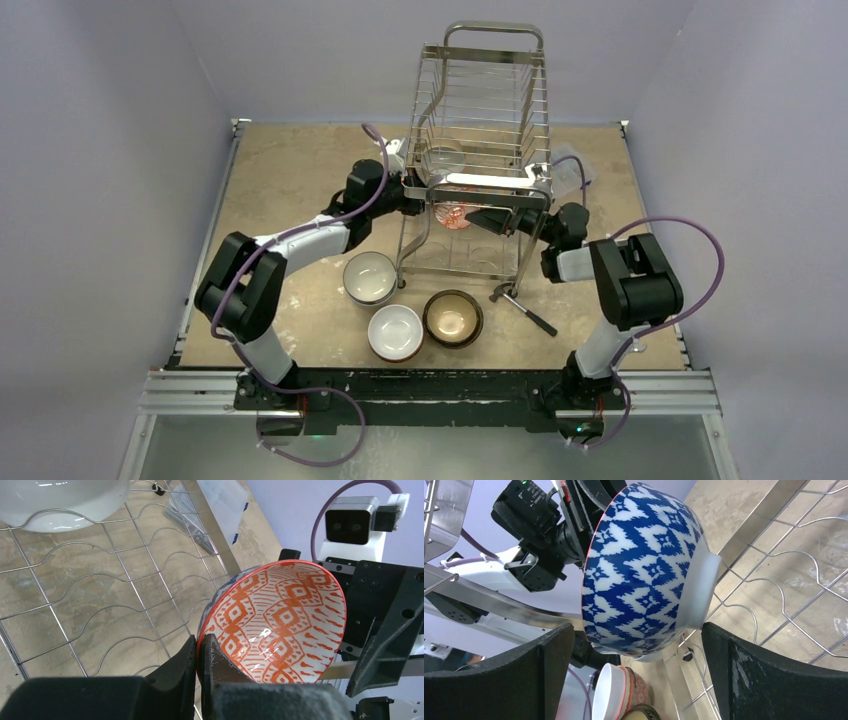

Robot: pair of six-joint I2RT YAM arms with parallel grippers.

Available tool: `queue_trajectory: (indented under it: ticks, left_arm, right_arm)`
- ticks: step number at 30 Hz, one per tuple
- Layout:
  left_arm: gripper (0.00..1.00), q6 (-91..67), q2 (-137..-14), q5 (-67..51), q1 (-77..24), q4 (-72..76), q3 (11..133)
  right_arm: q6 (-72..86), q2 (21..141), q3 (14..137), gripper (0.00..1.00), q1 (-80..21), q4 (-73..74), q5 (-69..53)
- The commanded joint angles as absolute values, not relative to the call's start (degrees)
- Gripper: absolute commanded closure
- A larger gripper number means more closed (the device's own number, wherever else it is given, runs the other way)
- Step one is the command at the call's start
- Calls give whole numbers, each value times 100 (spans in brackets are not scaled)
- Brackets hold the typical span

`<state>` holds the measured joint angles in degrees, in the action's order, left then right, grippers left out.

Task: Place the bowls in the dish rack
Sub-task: Pick up the bowl from the center of the board.

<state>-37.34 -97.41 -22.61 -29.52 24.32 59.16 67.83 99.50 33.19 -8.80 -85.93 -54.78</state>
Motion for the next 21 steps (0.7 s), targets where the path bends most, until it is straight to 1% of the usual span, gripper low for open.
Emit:
queue_trajectory:
  ticks: [1, 6, 11, 15, 21]
  left_arm:
    - [100, -3580, -9749, -2274, -3036, 2622, 6260]
    - [100, -3502, -9741, -2367, -3121, 2610, 6305]
    - [100, -3485, -9727, -2455, -3138, 2628, 6327]
    - [100, -3480, -9715, -2468, -3137, 2628, 6337]
    - [100, -3389, -9717, -2446, -3135, 2480, 6415]
  right_arm:
    - [6283, 9478, 3513, 1, -931, -8553, -5164]
    - [5605, 9209, 3666, 1, -990, -7323, -4782]
    - [5316, 9084, 3806, 1, -1039, -6764, -4619]
    - [5299, 9069, 3903, 2, -1110, -6677, -4718]
    - [5630, 8979, 3792, 9, -1168, -7160, -5062]
